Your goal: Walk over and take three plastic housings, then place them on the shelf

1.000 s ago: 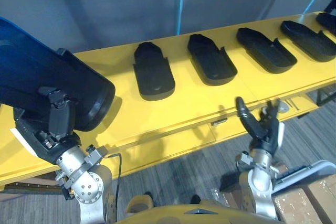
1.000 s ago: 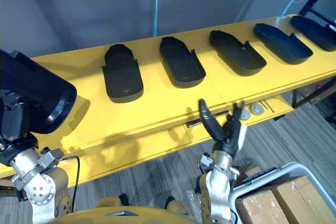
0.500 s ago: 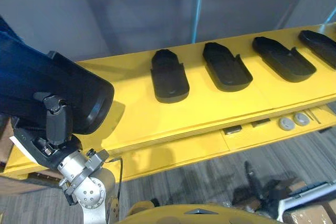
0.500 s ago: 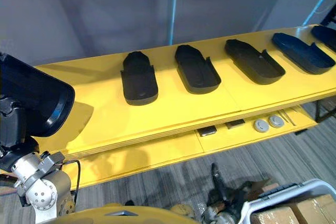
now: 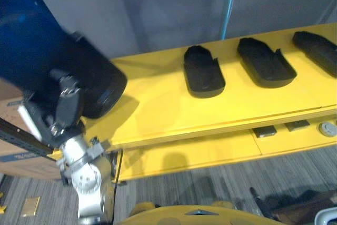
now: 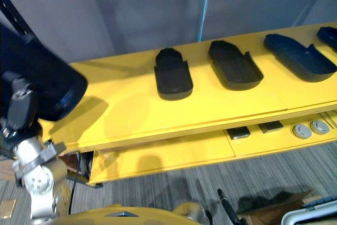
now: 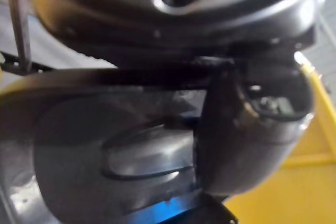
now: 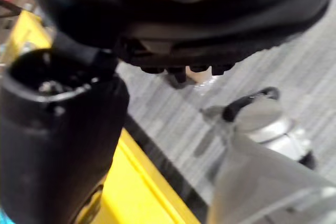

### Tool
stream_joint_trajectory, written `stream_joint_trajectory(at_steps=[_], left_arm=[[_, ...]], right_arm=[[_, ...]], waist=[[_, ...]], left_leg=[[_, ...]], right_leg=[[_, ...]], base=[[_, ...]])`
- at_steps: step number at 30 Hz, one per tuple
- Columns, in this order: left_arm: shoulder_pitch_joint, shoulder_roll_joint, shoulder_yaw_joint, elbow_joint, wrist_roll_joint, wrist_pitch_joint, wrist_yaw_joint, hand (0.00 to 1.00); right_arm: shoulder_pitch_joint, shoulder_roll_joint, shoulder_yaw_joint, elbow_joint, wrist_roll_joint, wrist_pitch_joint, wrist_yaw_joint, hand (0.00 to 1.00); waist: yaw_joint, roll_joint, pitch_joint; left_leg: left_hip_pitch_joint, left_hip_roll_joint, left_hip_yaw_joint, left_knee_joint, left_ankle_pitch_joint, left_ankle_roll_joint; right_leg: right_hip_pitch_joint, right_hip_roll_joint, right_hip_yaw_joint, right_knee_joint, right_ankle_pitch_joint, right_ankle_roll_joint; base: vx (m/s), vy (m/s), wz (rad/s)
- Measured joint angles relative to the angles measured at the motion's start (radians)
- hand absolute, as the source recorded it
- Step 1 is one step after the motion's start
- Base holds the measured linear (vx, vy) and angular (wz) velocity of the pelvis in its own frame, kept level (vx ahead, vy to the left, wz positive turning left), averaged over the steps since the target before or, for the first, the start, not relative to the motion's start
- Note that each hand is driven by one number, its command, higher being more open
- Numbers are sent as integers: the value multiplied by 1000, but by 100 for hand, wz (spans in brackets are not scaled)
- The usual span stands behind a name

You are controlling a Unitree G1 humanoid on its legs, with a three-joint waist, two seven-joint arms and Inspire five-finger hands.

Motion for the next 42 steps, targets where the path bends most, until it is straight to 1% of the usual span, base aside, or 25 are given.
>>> stream_joint_trajectory(at_steps=[1, 2, 3, 4, 5, 6, 7, 8, 9, 10, 11, 12, 13, 14, 16, 18, 20, 21, 22, 23, 28, 31, 35, 38, 42], left_arm=[[-12, 18, 0, 26, -4, 26, -40, 0], [-12, 38, -2, 49, -6, 50, -84, 0], [-11, 46, -3, 57, -6, 60, -101, 0], [-11, 61, -3, 74, -5, 71, -128, 0], [-13, 64, -4, 79, -5, 77, -139, 0], [-18, 70, -6, 83, -7, 102, -158, 0], [-25, 77, -5, 83, -6, 128, -168, 0], [-28, 83, -5, 83, -6, 145, -170, 0], [-48, 94, -7, 90, -5, 190, -177, 0], [-67, 109, -7, 90, 0, 247, -183, 0], [-74, 115, -7, 91, 2, 276, -184, 0], [-86, 125, -8, 93, 2, 323, -190, 0], [-91, 136, -8, 98, 0, 347, -199, 0], [-94, 142, -8, 101, -4, 358, -206, 0], [-96, 162, -2, 105, -25, 406, -237, 0], [-116, 185, -1, 138, -85, 444, -276, 0], [-157, 206, 6, 191, -162, 500, -333, 0], [-185, 232, 9, 229, -209, 534, -363, 0], [-198, 247, 13, 245, -226, 550, -376, 0], [-231, 300, 24, 293, -293, 604, -401, 0], [-325, 354, 98, 430, -367, 675, -413, 0], [-375, 382, 136, 504, -394, 700, -406, 0], [-393, 401, 148, 574, -400, 709, -402, 0], [-407, 418, 151, 621, -401, 741, -391, 0], [-415, 418, 151, 636, -444, 780, -425, 0]], right_arm=[[-3, 22, -1, 4, -10, 10, 0, 100], [-5, 54, -1, 4, -37, 20, -2, 100], [-5, 70, 0, 4, -39, 22, -2, 100], [-4, 100, -9, 2, -42, 33, 2, 100], [-3, 100, -9, 2, -47, 38, 3, 100], [0, 99, -9, -1, -50, 45, -5, 100], [2, 96, -9, -11, -61, 52, -21, 100], [2, 94, -8, -17, -65, 59, -27, 100], [3, 85, -8, -28, -66, 73, -36, 100], [2, 71, -9, -31, -69, 90, -29, 100], [2, 64, -9, -31, -71, 99, -22, 100], [2, 55, -10, -30, -73, 107, -14, 100], [2, 55, -11, -30, -74, 107, -11, 100], [2, 55, -11, -29, -74, 107, -8, 100], [2, 53, -13, -30, -75, 109, 23, 100], [6, 45, -13, -30, -79, 115, 46, 100], [14, 31, -14, -30, -118, 115, 73, 100], [19, 22, -14, -30, -145, 115, 90, 100], [21, 21, -14, -31, -155, 115, 98, 100], [33, 22, -13, -41, -154, 114, 130, 100], [51, 21, -10, -56, -153, 114, 178, 100], [57, 21, -10, -71, -154, 121, 200, 100], [60, 21, -7, -82, -160, 108, 202, 100], [60, 21, 5, -100, -184, 81, 194, 100], [58, 14, 9, -128, -186, 80, 197, 100]], waist=[[1, 4, 3], [2, 5, 2], [1, 4, 0], [-12, 4, -1], [-20, 1, -3], [-32, -2, -5], [-36, -5, -4], [-36, -8, -5], [-38, -11, -4], [-39, 5, 6], [-39, 12, 10], [-39, 27, 14], [-41, 34, 13], [-39, 35, 15], [-38, 36, 15], [-37, 37, 14], [-38, 48, 8], [-37, 53, 7], [-37, 55, 8], [-39, 55, 7], [-40, 55, 7], [-40, 55, 6], [-36, 53, 5], [-37, 52, 6], [-36, 47, 8]], left_leg=[[19, 3, 10, -25, 5, 8], [38, 7, 30, -64, 13, 18], [45, 9, 35, -85, 16, 21], [49, 11, 33, -123, 30, 18], [48, 13, 29, -141, 40, 20], [41, 15, 18, -169, 55, 26], [27, 12, 15, -181, 73, 23], [18, 6, 16, -180, 81, 30], [7, -2, 15, -182, 95, 34], [1, -3, 14, -182, 98, 35], [1, -3, 14, -183, 100, 35], [6, -2, 15, -191, 105, 33], [13, 1, 19, -206, 115, 29], [23, 3, 24, -219, 121, 26], [45, 16, 49, -244, 132, 17], [60, 20, 62, -258, 138, 15], [61, 17, 67, -270, 145, 16], [67, 15, 77, -284, 151, 18], [73, 14, 82, -290, 154, 18], [79, 14, 97, -303, 161, 18], [99, 15, 131, -336, 171, 17], [105, 12, 138, -355, 180, 18], [114, 9, 151, -354, 182, 17], [119, 11, 159, -353, 180, 14], [118, 13, 165, -352, 171, 5]], right_leg=[[2, 9, -4, -13, 45, -27], [0, 23, -26, -34, 93, -75], [-2, 33, -39, -40, 101, -88], [-8, 74, -34, -41, 74, -91], [-7, 104, -29, -47, 56, -92], [-4, 166, -29, -90, 28, -107], [4, 203, -33, -150, 24, -122], [11, 204, -37, -176, 27, -122], [15, 201, -33, -206, 41, -98], [13, 203, -32, -212, 45, -92], [13, 204, -32, -212, 45, -91], [14, 209, -31, -212, 45, -91], [12, 214, -26, -212, 45, -91], [12, 218, -21, -212, 45, -91], [11, 233, 2, -211, 44, -92], [11, 239, 18, -209, 43, -93], [5, 238, 22, -205, 43, -91], [-5, 237, 30, -196, 43, -91], [-8, 237, 36, -191, 43, -90], [-17, 238, 50, -184, 43, -87], [-31, 239, 77, -174, 46, -83], [-37, 238, 80, -174, 47, -82], [-36, 236, 89, -176, 47, -82], [-35, 237, 95, -174, 47, -82], [-35, 237, 97, -173, 47, -82]], base=[[-58, 278, -37], [-66, 227, -40], [-52, 175, -30], [-20, 92, -4], [-9, 74, 13], [9, 32, 20], [12, 16, 15], [43, -1, 11], [37, -5, 8], [35, -3, 7], [0, 0, 0], [1, -27, -4], [0, -34, -9], [-16, -43, -19], [-38, -43, -27], [-64, -28, -22], [-77, 1, -11], [-49, 22, -12], [-69, 37, -26], [-63, 32, -22], [-30, 21, -17], [8, 11, -5], [56, 22, -8], [9, 14, -6], [-23, 11, -2]])
